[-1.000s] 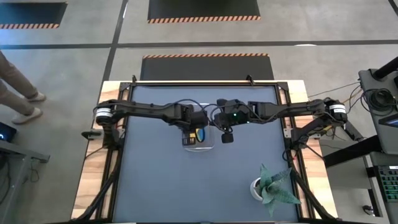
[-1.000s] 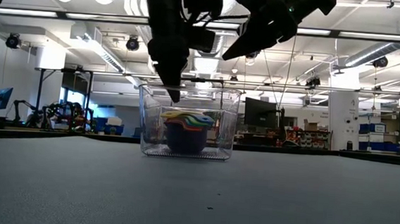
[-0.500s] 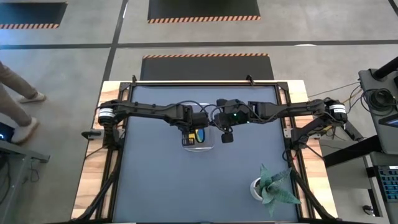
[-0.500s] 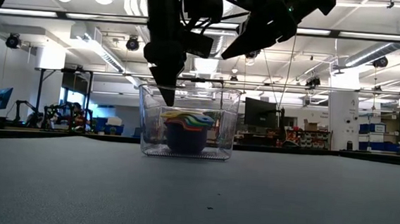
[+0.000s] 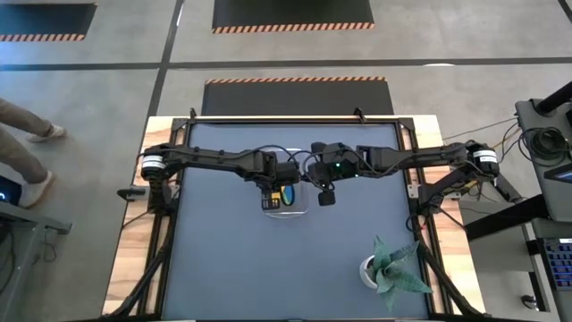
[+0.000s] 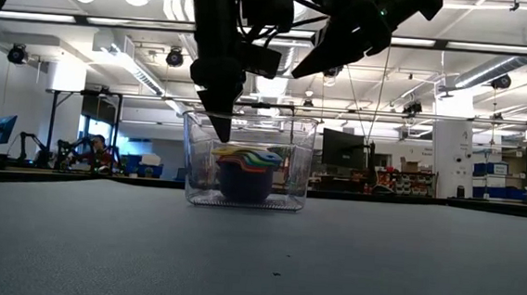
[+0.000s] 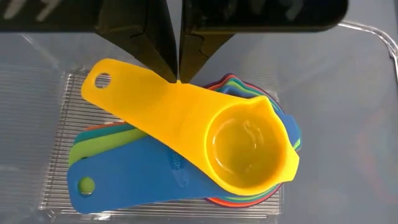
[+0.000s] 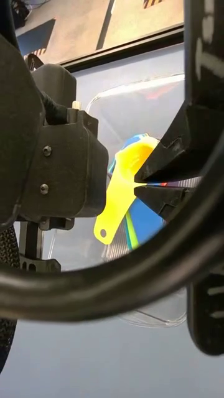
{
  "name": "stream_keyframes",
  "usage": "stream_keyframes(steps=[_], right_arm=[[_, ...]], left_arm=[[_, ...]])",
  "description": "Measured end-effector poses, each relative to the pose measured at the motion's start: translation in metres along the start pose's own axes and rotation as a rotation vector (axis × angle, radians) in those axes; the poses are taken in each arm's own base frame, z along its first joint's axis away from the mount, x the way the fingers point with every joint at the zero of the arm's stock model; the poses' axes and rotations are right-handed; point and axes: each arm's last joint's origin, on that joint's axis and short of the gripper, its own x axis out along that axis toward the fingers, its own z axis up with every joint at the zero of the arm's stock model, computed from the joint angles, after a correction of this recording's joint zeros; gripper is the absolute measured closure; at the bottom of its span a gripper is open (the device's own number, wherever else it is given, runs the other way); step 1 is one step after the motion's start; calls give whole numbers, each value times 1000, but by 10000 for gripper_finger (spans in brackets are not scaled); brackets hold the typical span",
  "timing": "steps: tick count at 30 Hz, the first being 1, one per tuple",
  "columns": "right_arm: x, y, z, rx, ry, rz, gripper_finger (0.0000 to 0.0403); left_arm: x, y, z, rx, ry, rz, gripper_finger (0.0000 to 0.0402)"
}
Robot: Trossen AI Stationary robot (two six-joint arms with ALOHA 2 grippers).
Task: Nest measuring cups in basket
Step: Put the stack of measuring cups into the transparent bin
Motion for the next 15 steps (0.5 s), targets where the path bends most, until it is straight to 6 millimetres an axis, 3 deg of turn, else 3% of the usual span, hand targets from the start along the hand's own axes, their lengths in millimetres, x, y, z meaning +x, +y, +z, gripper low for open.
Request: stream_keyframes(steps=[15], right_arm=[[1, 1, -2, 0, 6, 3, 394]], left_arm=[[6, -1, -4, -8, 15, 0, 401]])
